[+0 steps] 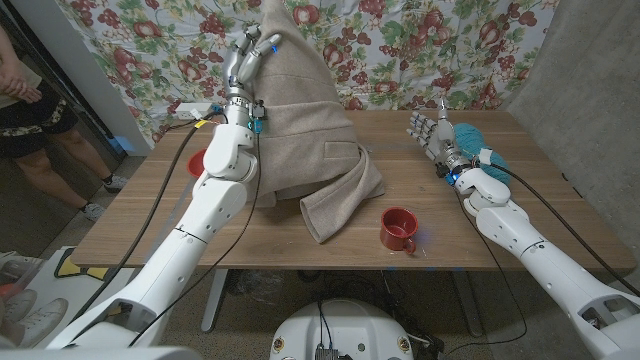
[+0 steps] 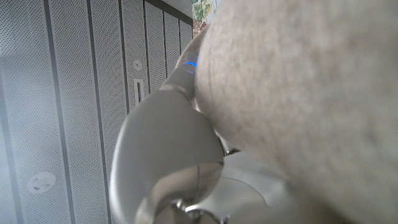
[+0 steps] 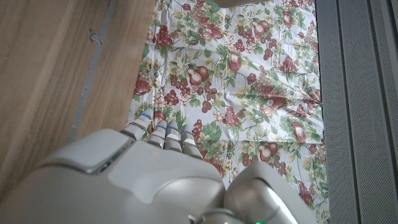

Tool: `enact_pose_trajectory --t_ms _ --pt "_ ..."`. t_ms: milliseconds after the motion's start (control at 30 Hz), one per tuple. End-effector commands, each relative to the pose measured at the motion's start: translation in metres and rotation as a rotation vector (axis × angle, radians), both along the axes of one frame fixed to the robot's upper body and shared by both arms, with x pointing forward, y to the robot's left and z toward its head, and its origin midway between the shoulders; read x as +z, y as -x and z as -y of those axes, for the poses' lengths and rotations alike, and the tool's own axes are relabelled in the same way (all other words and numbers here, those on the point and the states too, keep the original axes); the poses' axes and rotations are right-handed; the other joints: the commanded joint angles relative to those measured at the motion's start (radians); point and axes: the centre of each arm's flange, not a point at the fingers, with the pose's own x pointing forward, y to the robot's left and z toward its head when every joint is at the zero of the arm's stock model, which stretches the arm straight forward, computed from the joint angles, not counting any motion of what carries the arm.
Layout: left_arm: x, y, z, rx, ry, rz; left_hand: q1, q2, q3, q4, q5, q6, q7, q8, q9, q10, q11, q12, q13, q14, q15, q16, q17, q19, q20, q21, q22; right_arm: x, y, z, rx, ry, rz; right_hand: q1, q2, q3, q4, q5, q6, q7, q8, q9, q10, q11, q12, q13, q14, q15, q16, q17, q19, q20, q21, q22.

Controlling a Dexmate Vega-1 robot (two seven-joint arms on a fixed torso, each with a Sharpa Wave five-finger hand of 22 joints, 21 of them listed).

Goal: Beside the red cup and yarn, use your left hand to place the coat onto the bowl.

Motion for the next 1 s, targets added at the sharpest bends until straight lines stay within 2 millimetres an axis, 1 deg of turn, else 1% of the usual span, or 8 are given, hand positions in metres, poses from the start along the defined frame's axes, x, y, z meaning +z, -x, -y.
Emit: enact_pose_trajectory --t_ms 33,333,367,400,500,733,833,1000 --pt "0.01 0.006 -0.013 -0.001 0.007 0.003 0.005 0.008 0.066 0.056 0.007 -0.002 0.001 0.006 0.001 0.042 -0.03 -0.001 0.005 0.008 -0.084 -0.007 0.004 -0.006 -0.105 0.009 -0.002 -0.002 0.0 -0.001 0.004 0.004 -0.008 -0.001 0.017 0.004 -0.002 -0.003 0.008 -0.001 -0.003 0.005 0.007 0.004 -0.003 0.006 0.006 -0.001 -0.003 0.004 0.006 0.001 0.001 0.005" --pt "0.022 0.017 -0.031 0.037 0.008 0.027 0.003 0.008 0.067 0.056 0.007 -0.003 0.004 0.011 -0.004 0.046 -0.03 -0.003 0.006 0.012 -0.084 -0.011 0.009 -0.008 -0.104 0.013 -0.012 -0.001 -0.001 -0.001 0.004 0.008 -0.009 -0.001 0.017 0.005 -0.002 -0.003 0.008 -0.001 -0.003 0.005 0.007 0.002 -0.003 0.006 0.006 -0.001 -0.002 0.004 0.006 0.001 0.001 0.005" --pt "0.026 0.02 -0.036 0.047 0.011 0.037 0.003 0.008 0.067 0.056 0.007 -0.001 0.004 0.012 -0.005 0.047 -0.03 -0.004 0.004 0.012 -0.084 -0.011 0.011 -0.008 -0.104 0.014 -0.014 -0.001 -0.002 -0.001 0.004 0.009 -0.011 -0.001 0.017 0.005 -0.002 -0.003 0.008 -0.002 -0.003 0.005 0.007 0.002 -0.003 0.006 0.005 -0.001 -0.003 0.004 0.006 0.001 0.001 0.005" --pt "0.026 0.02 -0.036 0.047 0.011 0.036 0.003 0.008 0.067 0.056 0.007 -0.003 0.003 0.012 -0.005 0.046 -0.03 -0.004 0.006 0.011 -0.084 -0.012 0.011 -0.008 -0.104 0.014 -0.015 -0.001 -0.002 -0.001 0.004 0.009 -0.011 -0.001 0.017 0.005 -0.002 -0.003 0.008 -0.002 -0.003 0.005 0.007 0.003 -0.004 0.006 0.005 -0.001 -0.003 0.004 0.006 0.001 0.001 0.005" --pt "0.038 0.029 -0.044 0.076 0.007 0.062 0.003 0.008 0.068 0.056 0.007 -0.003 0.002 0.014 -0.007 0.045 -0.031 -0.005 0.006 0.012 -0.084 -0.015 0.011 -0.009 -0.104 0.015 -0.019 0.0 -0.003 -0.001 0.004 0.013 -0.016 -0.001 0.017 0.005 -0.002 -0.003 0.008 0.0 -0.002 0.005 0.007 0.003 -0.003 0.006 0.006 -0.001 -0.003 0.004 0.006 0.001 0.001 0.005" --pt "0.058 0.044 -0.05 0.115 -0.026 0.11 0.003 0.008 0.069 0.056 0.007 -0.005 0.004 0.018 -0.011 0.044 -0.031 -0.006 0.01 0.011 -0.084 -0.02 0.015 -0.009 -0.103 0.018 -0.027 0.0 -0.005 -0.003 0.009 0.018 -0.019 -0.001 0.017 0.006 -0.002 -0.003 0.008 -0.001 -0.003 0.005 0.006 0.002 -0.004 0.006 0.006 -0.001 -0.002 0.004 0.005 0.001 0.0 0.005" --pt "0.063 0.048 -0.052 0.125 -0.026 0.123 0.003 0.008 0.07 0.055 0.007 -0.006 0.003 0.02 -0.012 0.043 -0.031 -0.007 0.011 0.01 -0.084 -0.022 0.017 -0.01 -0.103 0.02 -0.03 0.0 -0.005 -0.003 0.008 0.02 -0.021 -0.001 0.017 0.006 -0.002 -0.003 0.009 -0.001 -0.002 0.005 0.008 0.005 -0.003 0.006 0.006 -0.001 -0.002 0.004 0.005 0.002 0.0 0.005" --pt "0.067 0.052 -0.057 0.145 -0.022 0.132 0.003 0.008 0.07 0.056 0.007 -0.006 0.003 0.024 -0.014 0.047 -0.029 -0.009 0.009 0.01 -0.084 -0.027 0.017 -0.011 -0.103 0.022 -0.036 -0.002 -0.005 -0.003 0.008 0.02 -0.026 -0.001 0.017 0.006 -0.002 -0.004 0.008 -0.001 -0.002 0.005 0.007 0.003 -0.004 0.006 0.005 -0.003 -0.003 0.004 0.005 0.002 0.0 0.005"
